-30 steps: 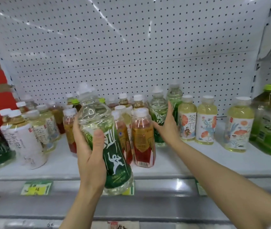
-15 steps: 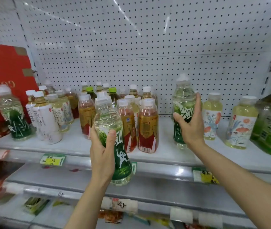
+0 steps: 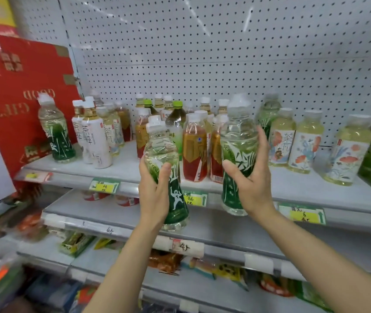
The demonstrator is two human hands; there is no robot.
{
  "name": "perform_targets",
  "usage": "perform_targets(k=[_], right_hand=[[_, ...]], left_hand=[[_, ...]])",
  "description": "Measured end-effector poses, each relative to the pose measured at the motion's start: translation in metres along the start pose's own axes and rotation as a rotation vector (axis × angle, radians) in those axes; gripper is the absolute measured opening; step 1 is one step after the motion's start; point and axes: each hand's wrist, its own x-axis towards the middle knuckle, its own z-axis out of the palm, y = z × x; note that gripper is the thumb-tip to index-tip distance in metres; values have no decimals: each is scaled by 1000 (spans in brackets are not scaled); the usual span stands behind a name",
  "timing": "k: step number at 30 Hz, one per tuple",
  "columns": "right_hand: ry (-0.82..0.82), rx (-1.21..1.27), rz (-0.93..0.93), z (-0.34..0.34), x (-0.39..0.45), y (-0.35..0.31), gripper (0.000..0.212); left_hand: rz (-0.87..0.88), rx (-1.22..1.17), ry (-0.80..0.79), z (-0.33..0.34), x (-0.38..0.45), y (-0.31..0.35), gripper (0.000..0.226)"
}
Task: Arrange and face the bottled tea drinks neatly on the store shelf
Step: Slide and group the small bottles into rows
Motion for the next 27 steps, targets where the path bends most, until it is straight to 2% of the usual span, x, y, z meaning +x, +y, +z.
perform_targets(k=[2, 4, 5, 7, 9, 10, 15, 20, 25, 27], right_hand=[[-8, 24, 19, 18, -9, -5, 91], [-12, 36, 26, 41, -16, -11, 91], [-10, 34, 32, 54, -19, -15, 91], [-6, 36, 44, 83, -25, -23, 92], [-8, 52, 56, 113, -31, -33, 92], [-10, 64, 62, 129, -34, -39, 92], [-30, 113, 68, 197, -47, -66, 93], [-48, 173, 82, 247, -50, -73, 93], [-70, 197, 54, 280, -34, -70, 89], [-94, 208, 22, 290, -27, -66, 91]], left_hand=[[-1, -15, 6, -15, 5, -5, 64], [-3, -28, 1, -36, 10, -7, 37], [-3, -28, -6, -49, 14, -9, 33], [7, -24, -13, -78, 24, -17, 38], [21, -14, 6, -110, 39, -27, 64], [26, -18, 15, -126, 48, -32, 69], [48, 10, 80, -191, 85, -57, 70], [61, 12, 139, -231, 113, -82, 81], [83, -9, 236, -251, 155, -95, 66], [104, 12, 283, -258, 170, -101, 70]])
